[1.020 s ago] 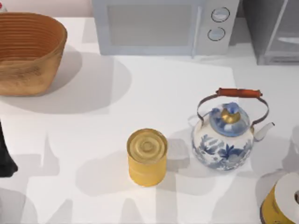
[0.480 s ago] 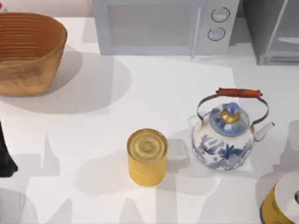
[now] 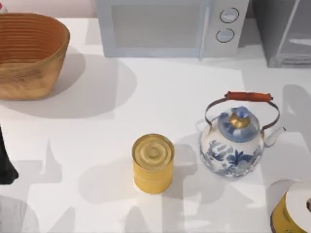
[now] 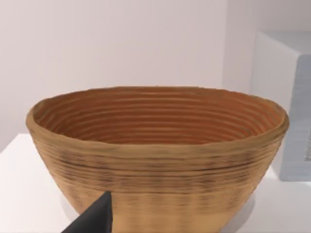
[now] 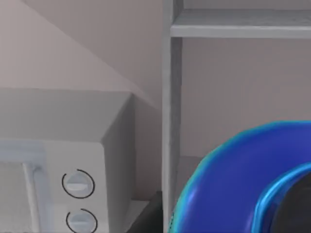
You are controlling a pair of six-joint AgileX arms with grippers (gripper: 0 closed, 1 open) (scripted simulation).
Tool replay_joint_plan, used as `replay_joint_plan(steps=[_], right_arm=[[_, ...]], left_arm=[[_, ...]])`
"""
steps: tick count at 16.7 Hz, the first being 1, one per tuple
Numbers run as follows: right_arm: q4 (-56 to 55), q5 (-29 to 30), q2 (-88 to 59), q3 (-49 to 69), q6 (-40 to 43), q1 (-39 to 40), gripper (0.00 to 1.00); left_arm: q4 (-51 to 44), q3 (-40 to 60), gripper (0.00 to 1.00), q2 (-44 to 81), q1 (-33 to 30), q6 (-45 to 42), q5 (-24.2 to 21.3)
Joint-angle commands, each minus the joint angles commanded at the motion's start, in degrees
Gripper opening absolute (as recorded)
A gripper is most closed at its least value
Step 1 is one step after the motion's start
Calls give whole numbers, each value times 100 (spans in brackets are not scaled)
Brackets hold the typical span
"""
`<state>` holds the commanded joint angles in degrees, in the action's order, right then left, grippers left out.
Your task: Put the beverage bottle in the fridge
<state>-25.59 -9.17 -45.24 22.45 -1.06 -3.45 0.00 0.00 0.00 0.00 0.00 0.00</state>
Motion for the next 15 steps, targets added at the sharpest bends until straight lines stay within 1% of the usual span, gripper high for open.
replay_joint_plan(steps=[6, 9, 12, 15], right_arm=[[-2086, -316, -3910, 1840, 32, -595, 1], [-2920, -390, -5578, 2567, 60, -908, 1], [-3503, -457, -6768, 3072, 59, -1130, 1], [-3813, -525, -7430, 3337, 43, -1239, 1]], left_arm=[[0, 0, 100, 0, 0, 0, 0], [0, 0, 100, 0, 0, 0, 0], [0, 0, 100, 0, 0, 0, 0], [0, 0, 100, 0, 0, 0, 0]])
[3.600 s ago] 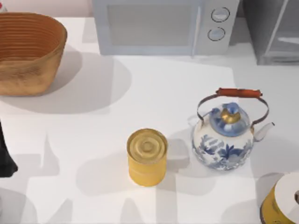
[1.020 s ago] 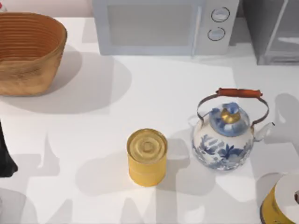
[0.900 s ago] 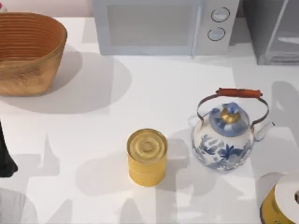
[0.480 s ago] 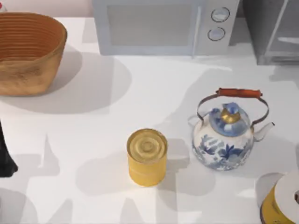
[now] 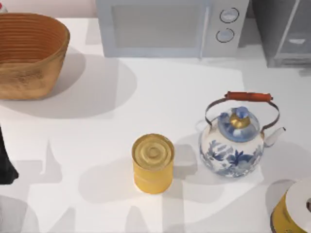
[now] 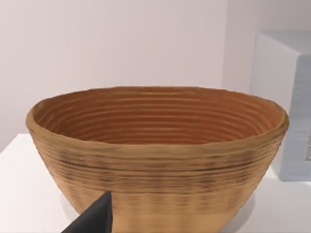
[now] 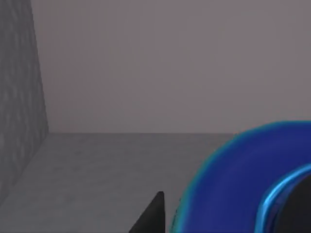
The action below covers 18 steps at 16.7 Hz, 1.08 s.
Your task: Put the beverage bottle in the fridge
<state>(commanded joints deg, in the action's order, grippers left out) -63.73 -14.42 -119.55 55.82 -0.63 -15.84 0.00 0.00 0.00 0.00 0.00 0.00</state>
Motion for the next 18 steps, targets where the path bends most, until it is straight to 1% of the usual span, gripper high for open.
replay_joint_plan(steps=[7, 9, 18], right_arm=[[-39, -18, -158, 31, -16, 13, 1], [104, -1, -338, 213, -13, 48, 1], [1076, 220, -1431, 2634, -2, 250, 1]], left_arm=[[0, 0, 100, 0, 0, 0, 0], [0, 0, 100, 0, 0, 0, 0], [0, 0, 100, 0, 0, 0, 0]])
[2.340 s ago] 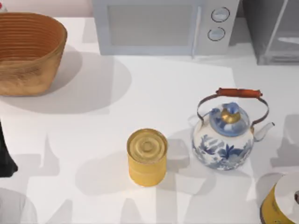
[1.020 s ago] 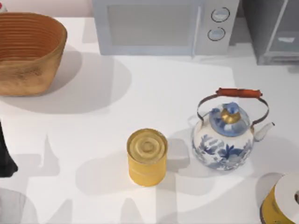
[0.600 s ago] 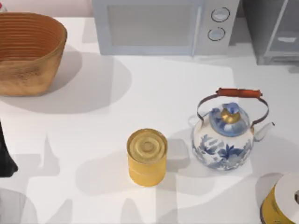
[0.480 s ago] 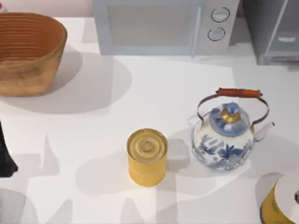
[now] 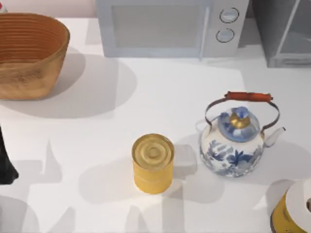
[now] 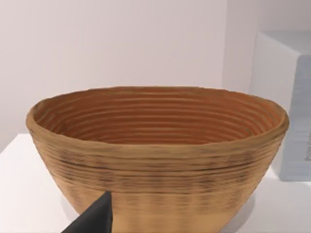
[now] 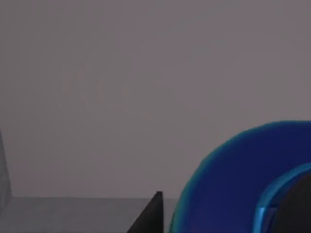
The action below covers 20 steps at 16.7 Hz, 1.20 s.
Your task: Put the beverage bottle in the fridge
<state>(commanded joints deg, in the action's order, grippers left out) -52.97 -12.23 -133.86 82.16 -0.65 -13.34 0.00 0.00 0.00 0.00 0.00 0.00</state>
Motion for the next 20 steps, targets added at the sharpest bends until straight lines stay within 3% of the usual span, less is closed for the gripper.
replay_joint_plan(steps=[7, 20], right_arm=[[266, 63, -236, 298, -3, 43, 1], [266, 63, -236, 298, -3, 43, 98]], left_arm=[[0, 0, 100, 0, 0, 0, 0], [0, 0, 100, 0, 0, 0, 0]])
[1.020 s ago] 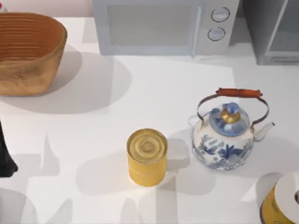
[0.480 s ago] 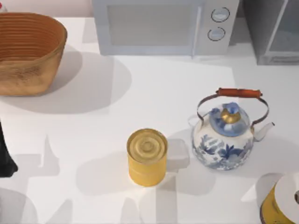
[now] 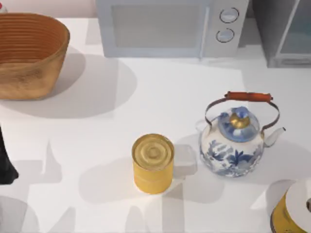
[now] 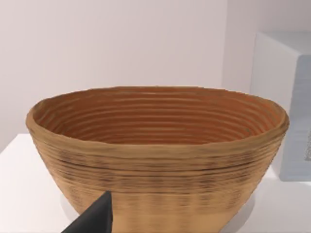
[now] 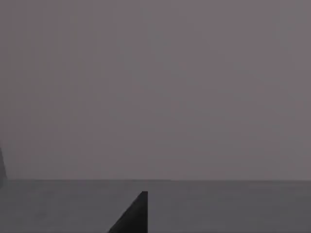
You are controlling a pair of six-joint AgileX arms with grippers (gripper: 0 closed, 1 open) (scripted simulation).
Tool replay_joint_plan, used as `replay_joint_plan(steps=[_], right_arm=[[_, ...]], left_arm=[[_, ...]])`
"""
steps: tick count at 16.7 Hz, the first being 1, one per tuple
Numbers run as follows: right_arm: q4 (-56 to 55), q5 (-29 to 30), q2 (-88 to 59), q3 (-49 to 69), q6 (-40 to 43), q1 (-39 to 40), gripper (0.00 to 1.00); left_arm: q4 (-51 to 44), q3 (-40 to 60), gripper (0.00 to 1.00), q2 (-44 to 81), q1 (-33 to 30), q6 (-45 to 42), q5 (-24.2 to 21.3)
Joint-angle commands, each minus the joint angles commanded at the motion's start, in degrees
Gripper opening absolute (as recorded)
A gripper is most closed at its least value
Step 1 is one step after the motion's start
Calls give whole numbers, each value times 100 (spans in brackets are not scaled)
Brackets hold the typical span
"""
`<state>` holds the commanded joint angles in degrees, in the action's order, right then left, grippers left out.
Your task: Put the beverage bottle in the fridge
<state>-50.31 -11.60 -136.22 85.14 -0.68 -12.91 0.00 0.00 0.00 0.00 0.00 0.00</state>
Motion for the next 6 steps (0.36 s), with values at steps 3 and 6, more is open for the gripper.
replay_joint_plan(steps=[3, 6], right_arm=[[0, 0, 0, 0, 0, 0, 100], [0, 0, 0, 0, 0, 0, 100]], left_arm=[[0, 0, 100, 0, 0, 0, 0], [0, 0, 100, 0, 0, 0, 0]])
